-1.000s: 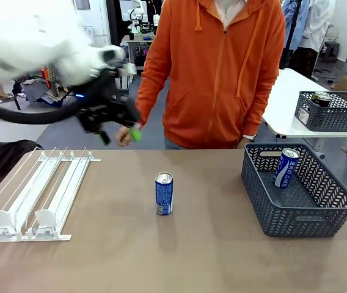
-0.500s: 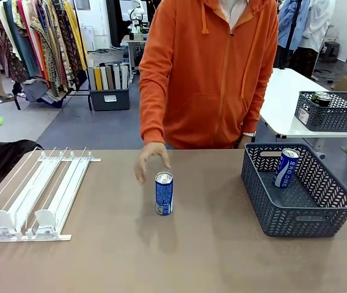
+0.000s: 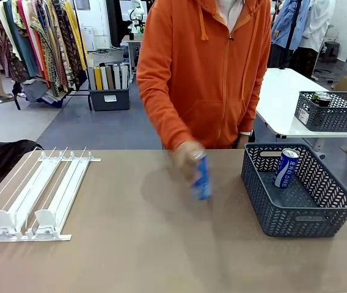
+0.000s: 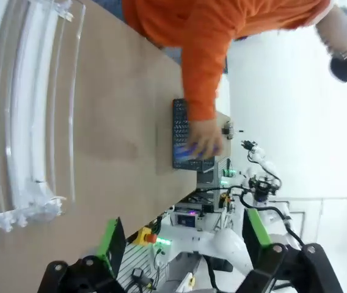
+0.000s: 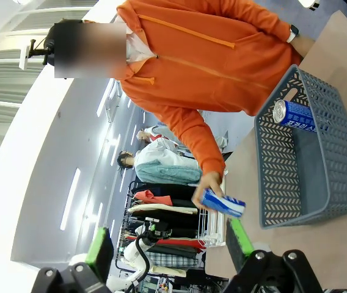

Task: Retrieve and store the cans from the dispenser.
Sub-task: Pick up one can from the Automatic Can Dispenser and place it in the middle of the table.

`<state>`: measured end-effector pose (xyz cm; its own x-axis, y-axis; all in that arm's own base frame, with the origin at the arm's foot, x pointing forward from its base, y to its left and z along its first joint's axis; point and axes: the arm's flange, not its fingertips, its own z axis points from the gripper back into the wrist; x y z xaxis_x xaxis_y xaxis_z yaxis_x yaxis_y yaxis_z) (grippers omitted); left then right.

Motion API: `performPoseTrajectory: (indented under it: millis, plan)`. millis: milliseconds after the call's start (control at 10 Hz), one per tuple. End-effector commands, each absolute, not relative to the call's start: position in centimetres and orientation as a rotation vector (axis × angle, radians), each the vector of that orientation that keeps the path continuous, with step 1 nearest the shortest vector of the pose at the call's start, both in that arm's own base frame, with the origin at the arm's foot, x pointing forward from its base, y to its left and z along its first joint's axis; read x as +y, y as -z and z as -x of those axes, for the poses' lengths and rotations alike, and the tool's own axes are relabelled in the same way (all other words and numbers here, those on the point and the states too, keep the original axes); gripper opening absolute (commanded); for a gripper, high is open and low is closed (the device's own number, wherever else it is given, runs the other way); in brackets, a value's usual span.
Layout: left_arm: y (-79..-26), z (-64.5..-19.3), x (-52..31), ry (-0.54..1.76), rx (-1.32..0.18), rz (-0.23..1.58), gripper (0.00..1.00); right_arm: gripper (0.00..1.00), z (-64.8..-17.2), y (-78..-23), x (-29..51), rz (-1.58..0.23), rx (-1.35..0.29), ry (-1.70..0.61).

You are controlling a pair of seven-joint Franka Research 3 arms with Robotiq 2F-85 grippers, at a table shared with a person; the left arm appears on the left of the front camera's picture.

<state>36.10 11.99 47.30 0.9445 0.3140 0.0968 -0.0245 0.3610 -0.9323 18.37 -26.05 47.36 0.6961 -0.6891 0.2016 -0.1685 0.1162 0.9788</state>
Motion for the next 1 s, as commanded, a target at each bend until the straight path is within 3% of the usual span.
performPoseTrajectory:
  millis: [0,900]
  plan:
    - [-48.27,-34.68,13.54,-0.201,-0.293,1.172,1.0,1.0,-18.69,-47.8,-26.12,-1.448,-0.782,0.433]
    - [-48.27,-34.68,13.54,-0.201,-0.293,1.172,1.0,1.0,-18.69,-47.8,-26.12,-1.448,-0.782,0.433]
